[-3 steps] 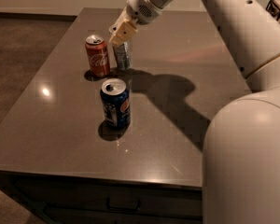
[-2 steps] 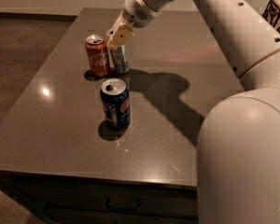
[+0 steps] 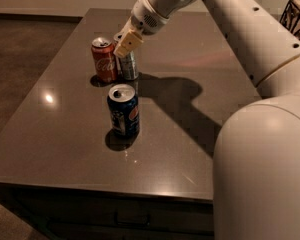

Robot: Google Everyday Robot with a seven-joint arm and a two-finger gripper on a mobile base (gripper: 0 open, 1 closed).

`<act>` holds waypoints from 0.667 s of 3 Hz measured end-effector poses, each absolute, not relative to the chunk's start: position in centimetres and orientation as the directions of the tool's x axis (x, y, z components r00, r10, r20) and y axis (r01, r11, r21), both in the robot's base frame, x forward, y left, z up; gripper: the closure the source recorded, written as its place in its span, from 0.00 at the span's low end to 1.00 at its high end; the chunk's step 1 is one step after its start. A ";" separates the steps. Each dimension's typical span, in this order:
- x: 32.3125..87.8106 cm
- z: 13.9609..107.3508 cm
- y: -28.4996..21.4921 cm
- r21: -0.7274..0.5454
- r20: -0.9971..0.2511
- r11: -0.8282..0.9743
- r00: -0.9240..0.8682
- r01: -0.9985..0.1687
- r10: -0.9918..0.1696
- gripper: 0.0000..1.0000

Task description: Move redbull can near coke can

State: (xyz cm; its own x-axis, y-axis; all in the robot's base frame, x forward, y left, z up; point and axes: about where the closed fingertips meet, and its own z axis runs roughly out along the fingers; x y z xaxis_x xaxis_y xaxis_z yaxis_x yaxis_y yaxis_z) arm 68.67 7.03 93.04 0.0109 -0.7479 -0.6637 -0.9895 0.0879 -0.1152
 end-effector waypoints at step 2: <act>68.7 92.8 7.3 -0.112 -0.664 0.085 0.011 -0.990 -0.748 0.00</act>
Offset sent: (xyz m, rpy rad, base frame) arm 0.0002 0.0021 -0.0023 -0.0002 0.0031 0.0027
